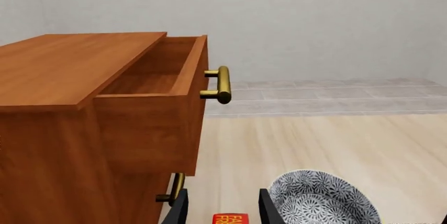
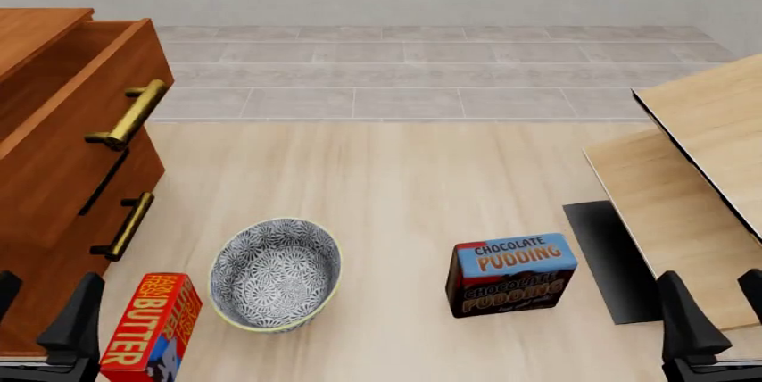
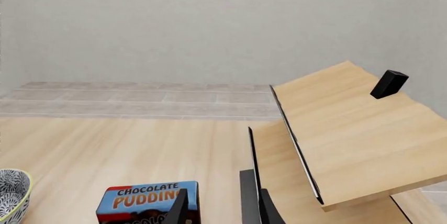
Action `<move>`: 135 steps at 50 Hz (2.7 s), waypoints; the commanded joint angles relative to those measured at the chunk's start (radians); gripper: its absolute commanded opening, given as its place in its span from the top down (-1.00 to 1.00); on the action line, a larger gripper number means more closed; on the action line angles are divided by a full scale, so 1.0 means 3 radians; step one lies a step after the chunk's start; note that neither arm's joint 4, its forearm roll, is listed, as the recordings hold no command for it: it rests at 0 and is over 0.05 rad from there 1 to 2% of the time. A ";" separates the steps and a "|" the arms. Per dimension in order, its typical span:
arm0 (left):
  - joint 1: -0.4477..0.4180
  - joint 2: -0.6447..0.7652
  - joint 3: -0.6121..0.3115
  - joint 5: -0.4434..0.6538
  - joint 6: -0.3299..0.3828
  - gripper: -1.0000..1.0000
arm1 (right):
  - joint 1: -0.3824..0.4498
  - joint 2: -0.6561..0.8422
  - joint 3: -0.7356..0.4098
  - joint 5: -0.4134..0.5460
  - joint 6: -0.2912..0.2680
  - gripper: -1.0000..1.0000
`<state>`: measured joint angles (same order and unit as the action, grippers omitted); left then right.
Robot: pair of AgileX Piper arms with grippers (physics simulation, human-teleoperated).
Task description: Close the top drawer of the cabinet.
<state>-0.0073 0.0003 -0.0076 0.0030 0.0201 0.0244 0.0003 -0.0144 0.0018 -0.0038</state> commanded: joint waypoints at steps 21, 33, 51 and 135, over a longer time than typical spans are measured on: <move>-0.0277 0.0005 0.0024 -0.0103 0.1052 -1.00 | 0.0014 0.0000 0.0000 0.0010 0.0020 -1.00; -0.0324 0.0298 0.0025 -0.0483 0.1572 -1.00 | 0.0045 0.0000 0.0015 -0.0001 0.0024 -1.00; -0.0474 0.1014 0.0024 -0.1260 0.2010 -1.00 | 0.0007 0.0000 0.0046 0.0022 0.0024 -1.00; -0.0301 0.3672 -0.0283 -0.4076 0.4198 -1.00 | 0.0046 0.0000 0.0047 0.0112 -0.0027 -1.00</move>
<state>-0.1141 1.0640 -0.0489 -1.2128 1.2222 0.0340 0.0004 -0.0004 0.0333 -0.0099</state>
